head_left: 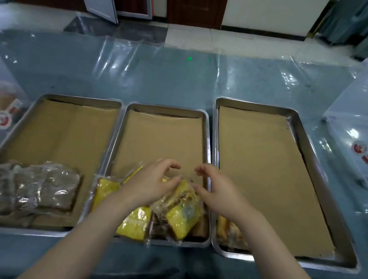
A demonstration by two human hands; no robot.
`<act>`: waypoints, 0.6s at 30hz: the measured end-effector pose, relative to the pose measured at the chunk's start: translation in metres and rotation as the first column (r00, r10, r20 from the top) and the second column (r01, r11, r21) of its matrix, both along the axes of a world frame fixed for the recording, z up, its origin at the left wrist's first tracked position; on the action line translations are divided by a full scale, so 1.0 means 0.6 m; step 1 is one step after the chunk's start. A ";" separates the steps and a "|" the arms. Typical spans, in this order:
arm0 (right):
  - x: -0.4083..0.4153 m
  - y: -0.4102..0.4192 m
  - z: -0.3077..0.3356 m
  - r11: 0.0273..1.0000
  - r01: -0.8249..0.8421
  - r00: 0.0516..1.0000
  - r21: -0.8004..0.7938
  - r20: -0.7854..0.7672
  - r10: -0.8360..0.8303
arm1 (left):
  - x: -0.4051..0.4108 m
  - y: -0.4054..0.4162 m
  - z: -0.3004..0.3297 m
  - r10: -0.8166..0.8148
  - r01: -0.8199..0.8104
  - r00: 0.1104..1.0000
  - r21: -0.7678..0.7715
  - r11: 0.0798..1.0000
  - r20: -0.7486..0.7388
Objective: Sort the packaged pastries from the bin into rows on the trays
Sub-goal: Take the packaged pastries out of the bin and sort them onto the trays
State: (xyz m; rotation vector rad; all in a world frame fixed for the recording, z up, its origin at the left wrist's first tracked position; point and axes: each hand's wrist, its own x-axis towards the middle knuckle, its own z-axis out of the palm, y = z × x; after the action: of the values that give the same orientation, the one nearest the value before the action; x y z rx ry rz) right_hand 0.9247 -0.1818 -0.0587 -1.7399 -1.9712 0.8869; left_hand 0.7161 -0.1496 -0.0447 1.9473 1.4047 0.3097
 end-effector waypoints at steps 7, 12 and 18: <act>-0.196 0.049 0.020 0.999 0.030 1.000 0.040 0.003 -0.030 | -0.188 0.041 0.028 0.032 -0.032 0.999 0.032 0.999 0.008; -0.317 0.057 0.032 0.995 0.086 0.996 0.044 -0.027 -0.085 | -0.312 0.059 0.043 0.014 -0.013 1.000 0.027 1.000 -0.007; -0.402 0.060 0.049 0.997 0.052 0.999 0.056 -0.007 -0.051 | -0.399 0.055 0.070 0.022 -0.019 0.999 0.081 0.997 -0.030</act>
State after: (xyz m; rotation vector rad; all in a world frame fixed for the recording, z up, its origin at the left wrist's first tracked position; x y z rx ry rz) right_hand 0.6832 -0.1460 -0.0292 -1.7471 -1.9201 0.8102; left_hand 0.4768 -0.1165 -0.0027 2.0114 1.4530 0.3523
